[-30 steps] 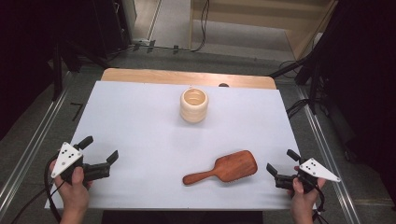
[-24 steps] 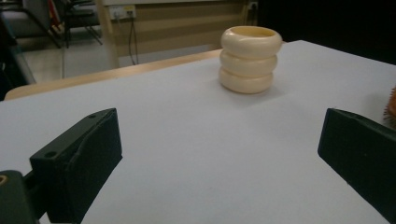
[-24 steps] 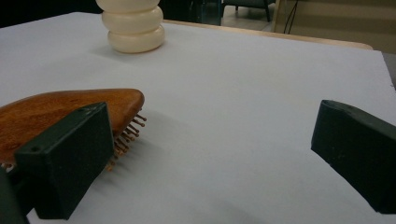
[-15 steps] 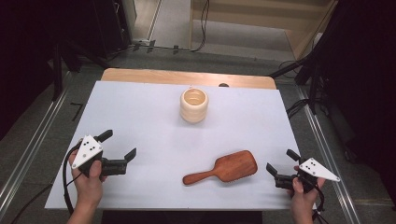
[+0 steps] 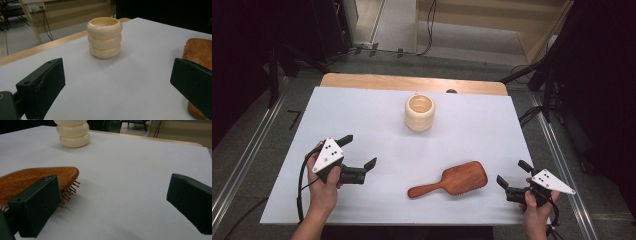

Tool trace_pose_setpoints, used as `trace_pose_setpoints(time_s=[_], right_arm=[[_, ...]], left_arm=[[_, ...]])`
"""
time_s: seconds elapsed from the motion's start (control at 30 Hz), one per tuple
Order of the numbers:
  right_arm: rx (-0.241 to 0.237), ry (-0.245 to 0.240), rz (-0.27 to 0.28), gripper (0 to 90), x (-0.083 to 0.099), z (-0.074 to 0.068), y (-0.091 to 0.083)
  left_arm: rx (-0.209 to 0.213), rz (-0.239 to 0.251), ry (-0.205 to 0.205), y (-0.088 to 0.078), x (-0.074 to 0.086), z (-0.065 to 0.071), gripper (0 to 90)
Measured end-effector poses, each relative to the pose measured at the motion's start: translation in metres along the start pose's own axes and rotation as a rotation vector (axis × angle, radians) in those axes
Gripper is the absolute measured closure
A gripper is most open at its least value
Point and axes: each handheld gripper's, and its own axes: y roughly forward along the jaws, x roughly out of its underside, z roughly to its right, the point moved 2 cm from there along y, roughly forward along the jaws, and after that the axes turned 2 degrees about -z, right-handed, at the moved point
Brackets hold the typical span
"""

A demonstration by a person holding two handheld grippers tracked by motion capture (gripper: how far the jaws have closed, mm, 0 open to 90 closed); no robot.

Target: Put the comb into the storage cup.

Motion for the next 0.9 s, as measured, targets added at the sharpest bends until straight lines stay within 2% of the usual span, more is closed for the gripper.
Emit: trace_pose_setpoints(time_s=[0.43, 0.9], right_arm=[[-0.003, -0.001, -0.005, 0.0, 0.000, -0.001, 0.001], [-0.003, 0.001, -0.007, 0.0, 0.000, 0.000, 0.001]], left_arm=[[0.051, -0.008, 0.021, 0.017, -0.009, 0.014, 0.0], [0.110, -0.049, 0.059, 0.036, -0.012, 0.033, 0.0]])
